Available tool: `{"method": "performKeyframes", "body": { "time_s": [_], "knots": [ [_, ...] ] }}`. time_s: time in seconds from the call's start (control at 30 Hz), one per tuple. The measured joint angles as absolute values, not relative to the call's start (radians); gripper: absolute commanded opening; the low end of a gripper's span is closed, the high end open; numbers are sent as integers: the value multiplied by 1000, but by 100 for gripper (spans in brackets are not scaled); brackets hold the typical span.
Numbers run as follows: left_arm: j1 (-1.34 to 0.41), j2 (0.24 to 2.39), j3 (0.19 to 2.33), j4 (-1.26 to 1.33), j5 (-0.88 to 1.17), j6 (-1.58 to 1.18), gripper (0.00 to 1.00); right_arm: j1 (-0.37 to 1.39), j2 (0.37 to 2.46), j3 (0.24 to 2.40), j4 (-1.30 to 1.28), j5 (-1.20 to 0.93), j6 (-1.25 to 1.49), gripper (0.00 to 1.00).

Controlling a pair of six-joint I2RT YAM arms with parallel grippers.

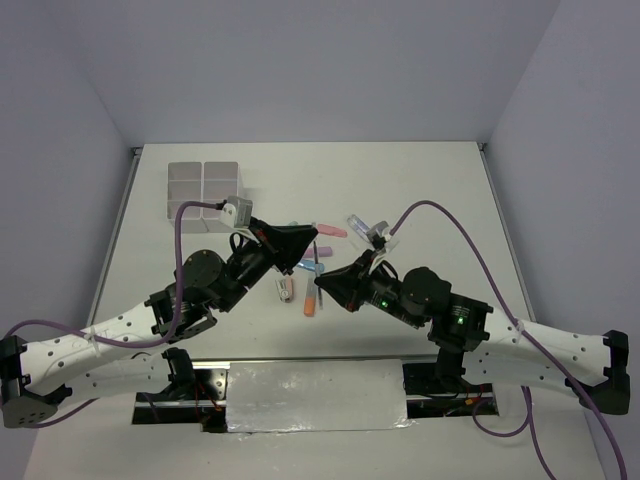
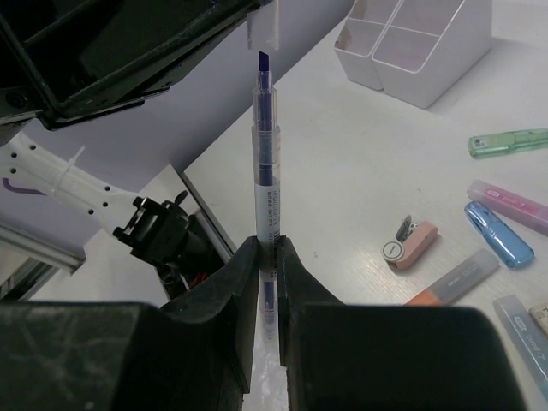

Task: Sort the stationery into containers
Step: Close the pen cap on the pen.

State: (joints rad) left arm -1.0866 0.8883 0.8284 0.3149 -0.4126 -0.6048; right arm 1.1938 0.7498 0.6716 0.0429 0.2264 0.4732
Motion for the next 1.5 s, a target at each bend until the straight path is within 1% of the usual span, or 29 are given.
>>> {"method": "performKeyframes", "body": {
  "time_s": [1.07, 1.5],
  "knots": [
    [-1083, 859, 802, 329, -385, -609, 0, 1195, 781, 746, 21, 255, 449, 0],
    [-1074, 867, 810, 339, -364, -610, 0, 1195, 808, 783, 23, 300, 359, 0]
  ]
}}
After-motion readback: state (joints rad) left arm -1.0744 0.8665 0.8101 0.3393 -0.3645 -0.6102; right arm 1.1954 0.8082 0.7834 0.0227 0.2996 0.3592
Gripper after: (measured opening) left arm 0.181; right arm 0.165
